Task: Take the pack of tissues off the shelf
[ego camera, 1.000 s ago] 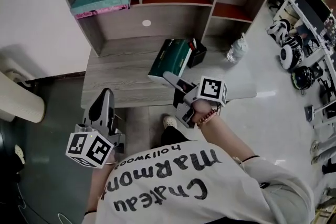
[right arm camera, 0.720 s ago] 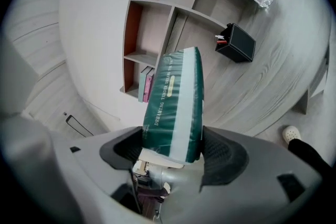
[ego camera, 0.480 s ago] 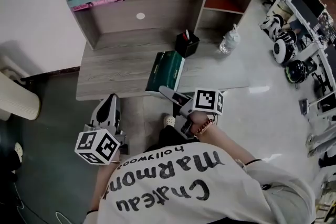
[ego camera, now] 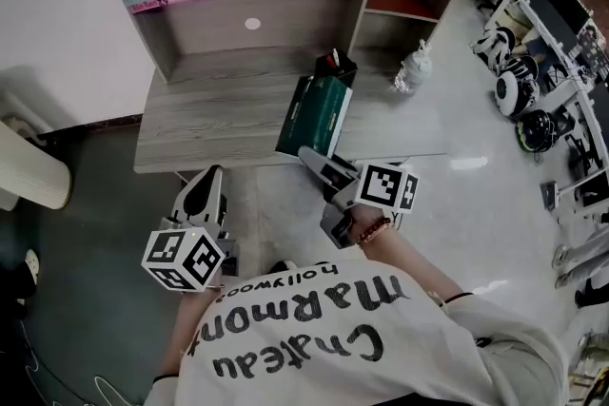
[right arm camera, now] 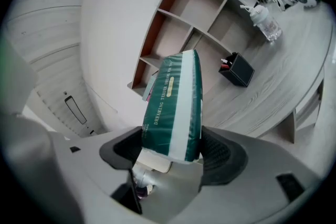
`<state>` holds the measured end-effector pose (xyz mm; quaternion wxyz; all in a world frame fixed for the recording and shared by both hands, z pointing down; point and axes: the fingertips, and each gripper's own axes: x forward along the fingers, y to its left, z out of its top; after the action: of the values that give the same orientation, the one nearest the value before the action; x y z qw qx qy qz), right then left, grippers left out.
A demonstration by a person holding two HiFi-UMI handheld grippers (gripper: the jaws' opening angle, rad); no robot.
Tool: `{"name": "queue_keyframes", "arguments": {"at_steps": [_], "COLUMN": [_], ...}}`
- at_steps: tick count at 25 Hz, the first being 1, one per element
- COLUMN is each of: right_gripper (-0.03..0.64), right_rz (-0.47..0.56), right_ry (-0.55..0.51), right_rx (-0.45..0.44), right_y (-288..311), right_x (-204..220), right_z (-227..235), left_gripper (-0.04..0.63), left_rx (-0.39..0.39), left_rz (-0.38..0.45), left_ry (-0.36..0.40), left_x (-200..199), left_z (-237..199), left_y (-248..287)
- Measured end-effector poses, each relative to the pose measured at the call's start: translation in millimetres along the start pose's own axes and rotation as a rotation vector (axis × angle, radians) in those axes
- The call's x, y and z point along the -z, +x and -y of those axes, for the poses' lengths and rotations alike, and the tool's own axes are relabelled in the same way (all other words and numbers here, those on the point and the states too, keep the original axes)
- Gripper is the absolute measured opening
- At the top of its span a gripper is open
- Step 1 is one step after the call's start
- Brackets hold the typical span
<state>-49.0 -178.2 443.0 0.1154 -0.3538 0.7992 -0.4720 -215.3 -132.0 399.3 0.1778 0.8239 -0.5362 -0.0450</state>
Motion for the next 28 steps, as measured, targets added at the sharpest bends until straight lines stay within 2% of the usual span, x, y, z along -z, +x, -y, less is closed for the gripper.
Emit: {"name": "queue_keyframes", "arguments": {"at_steps": [5,16,22,28], "right_gripper": [0.339,0.339,0.337,0.330], "right_rz": [0.063,0.105,0.091,0.060], "right_ry": [-0.094,-0.163,-0.206,-0.183], "right_rx": [0.004,0.019,0.030,0.028], "right_y": [-19.7,-111.5,-159.1,-193.3], "right_x": [-14.5,-41.6,-35.7,-18.4], "right_z": [-5.9,3.0,9.8,26.6], "left_gripper": [0.018,0.018,0.018,0.018], "left_rx": [0.001,-0.008,-0.013,-0.018], "left_rz": [-0.001,-0.004,0.000,-0.012], "left_ry": [0.004,0.012,0.004,-0.014], "left_x": [4.6,25.6,46.0,75.3], "left_z": [14.4,93.8,134.6,167.4], "left_y": [-1.8,-10.6,-26.4,-41.7]}}
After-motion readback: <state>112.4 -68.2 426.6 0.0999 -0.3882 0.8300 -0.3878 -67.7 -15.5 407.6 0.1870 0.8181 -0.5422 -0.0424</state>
